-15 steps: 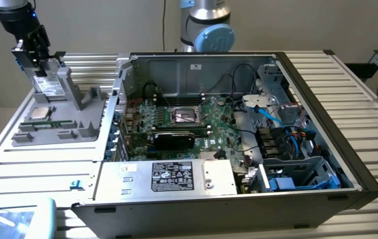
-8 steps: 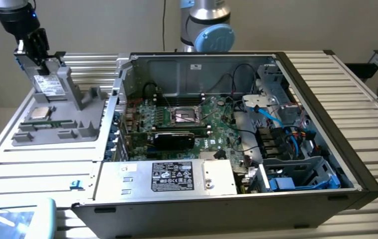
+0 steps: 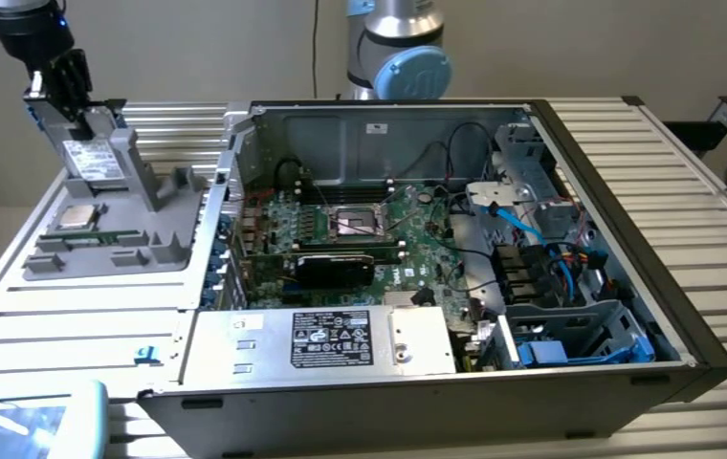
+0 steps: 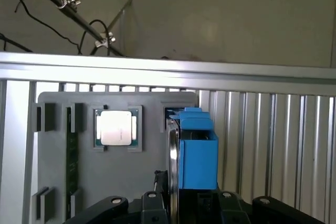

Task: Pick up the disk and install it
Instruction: 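Pick up the disk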

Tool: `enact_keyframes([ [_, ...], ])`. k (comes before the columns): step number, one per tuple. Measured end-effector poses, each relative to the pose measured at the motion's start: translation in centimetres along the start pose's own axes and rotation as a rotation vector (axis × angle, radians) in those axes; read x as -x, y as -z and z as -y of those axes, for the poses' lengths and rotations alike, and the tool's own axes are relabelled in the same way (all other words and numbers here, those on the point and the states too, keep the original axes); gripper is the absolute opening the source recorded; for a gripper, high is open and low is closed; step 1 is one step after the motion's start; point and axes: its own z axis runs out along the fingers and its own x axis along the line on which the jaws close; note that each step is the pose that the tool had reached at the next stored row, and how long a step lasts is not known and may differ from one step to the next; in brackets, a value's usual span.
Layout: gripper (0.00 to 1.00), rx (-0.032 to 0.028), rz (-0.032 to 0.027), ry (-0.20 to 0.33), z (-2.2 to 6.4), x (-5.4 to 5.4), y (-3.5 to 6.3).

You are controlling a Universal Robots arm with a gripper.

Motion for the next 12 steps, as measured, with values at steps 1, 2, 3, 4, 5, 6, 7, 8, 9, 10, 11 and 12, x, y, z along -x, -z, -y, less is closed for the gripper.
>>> enact_keyframes([
  [1, 0.37, 0.0002, -0.0003, 0.000, -0.01, 0.00, 0.41],
  [2, 0.37, 0.0003, -0.0006, 0.000, -0.01, 0.01, 0.73],
  [3, 0.37, 0.0002, -0.0007, 0.000, -0.02, 0.01, 0.94],
  [4, 0.37, 0.0003, -0.0008, 0.000, -0.02, 0.01, 1.08],
  [5, 0.37, 0.0002, -0.0008, 0.000, -0.02, 0.01, 1.16],
  [6, 0.37, 0.0001, -0.0008, 0.000, -0.02, 0.01, 1.20],
  [7, 0.37, -0.0002, -0.0007, 0.000, -0.02, 0.01, 1.20],
  [8, 0.37, -0.0002, -0.0007, 0.000, -0.02, 0.01, 1.20],
  [9, 0.37, -0.0002, -0.0007, 0.000, -0.02, 0.01, 1.21],
  [10, 0.37, 0.0001, -0.0008, 0.000, -0.02, 0.01, 1.22],
  [11, 0.37, 0.0002, -0.0008, 0.000, -0.02, 0.01, 1.22],
  [12, 0.37, 0.0004, -0.0009, 0.000, -0.02, 0.01, 1.22],
])
